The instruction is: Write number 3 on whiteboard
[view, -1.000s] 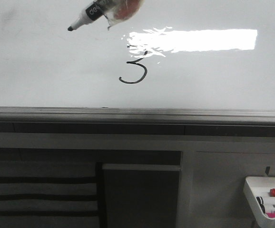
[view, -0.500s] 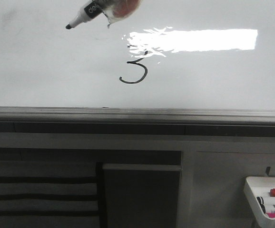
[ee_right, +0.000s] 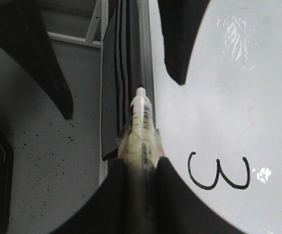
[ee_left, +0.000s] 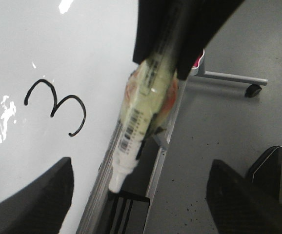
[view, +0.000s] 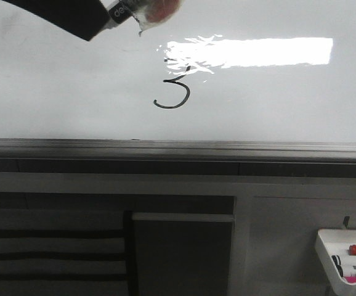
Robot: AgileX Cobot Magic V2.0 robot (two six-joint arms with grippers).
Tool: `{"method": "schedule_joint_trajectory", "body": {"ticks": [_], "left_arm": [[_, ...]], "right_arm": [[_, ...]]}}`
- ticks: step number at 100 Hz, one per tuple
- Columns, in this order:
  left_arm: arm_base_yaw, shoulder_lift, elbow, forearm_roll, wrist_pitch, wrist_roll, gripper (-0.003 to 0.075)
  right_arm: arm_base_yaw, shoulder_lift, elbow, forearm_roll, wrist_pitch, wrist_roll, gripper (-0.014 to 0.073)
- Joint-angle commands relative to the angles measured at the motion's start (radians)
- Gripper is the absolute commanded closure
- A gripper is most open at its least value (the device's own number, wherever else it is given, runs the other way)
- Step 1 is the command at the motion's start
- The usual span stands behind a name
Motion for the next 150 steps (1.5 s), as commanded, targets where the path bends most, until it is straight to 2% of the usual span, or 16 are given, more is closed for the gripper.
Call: {"method": "schedule_joint_trajectory", "body": {"ticks": [1, 31, 41, 52, 67, 95, 105, 127, 137, 150], "left_arm": [[-0.019, 0.022, -0.060, -0.047, -0.043, 0.023, 0.0206], [-0.045, 0.084, -0.103, -0.034, -0.041, 0.027, 0.0223], [-0.045, 0.084, -0.103, -0.034, -0.041, 0.027, 0.0309], [-0.045, 0.084, -0.103, -0.034, -0.043, 0.027, 0.0440], [-0.045, 0.084, -0.103, -0.034, -0.043, 0.027, 0.0566], [-0.045, 0.084, -0.103, -0.034, -0.043, 0.027, 0.0713], [-0.045, 0.084, -0.103, -0.034, -0.043, 0.027, 0.0739], [-0.043, 0.084, -0.103, -0.034, -0.043, 0.027, 0.0739], [-0.037, 0.084, -0.103, -0.019, -0.043, 0.027, 0.0739], [0.011, 0.084, -0.103, 0.030, -0.043, -0.016, 0.0739]], "right_arm": [[0.003, -0.027, -0.033, 0.017, -0.056, -0.008, 0.0665], [0.003, -0.027, -0.033, 0.017, -0.051, -0.008, 0.0665], [0.003, -0.027, -0.033, 0.019, -0.055, -0.008, 0.0665], [0.003, -0.027, -0.033, 0.032, -0.055, -0.008, 0.0665], [0.003, -0.027, -0.033, 0.032, -0.055, -0.008, 0.0665], [0.003, -0.027, -0.033, 0.032, -0.058, -0.008, 0.0665], [0.003, -0.027, -0.033, 0.032, -0.054, -0.008, 0.0635], [0.003, -0.029, -0.033, 0.032, -0.054, -0.008, 0.0392], [-0.004, -0.047, -0.038, 0.022, -0.054, 0.035, 0.0382], [-0.064, -0.119, -0.052, -0.078, -0.034, 0.217, 0.0382]]}}
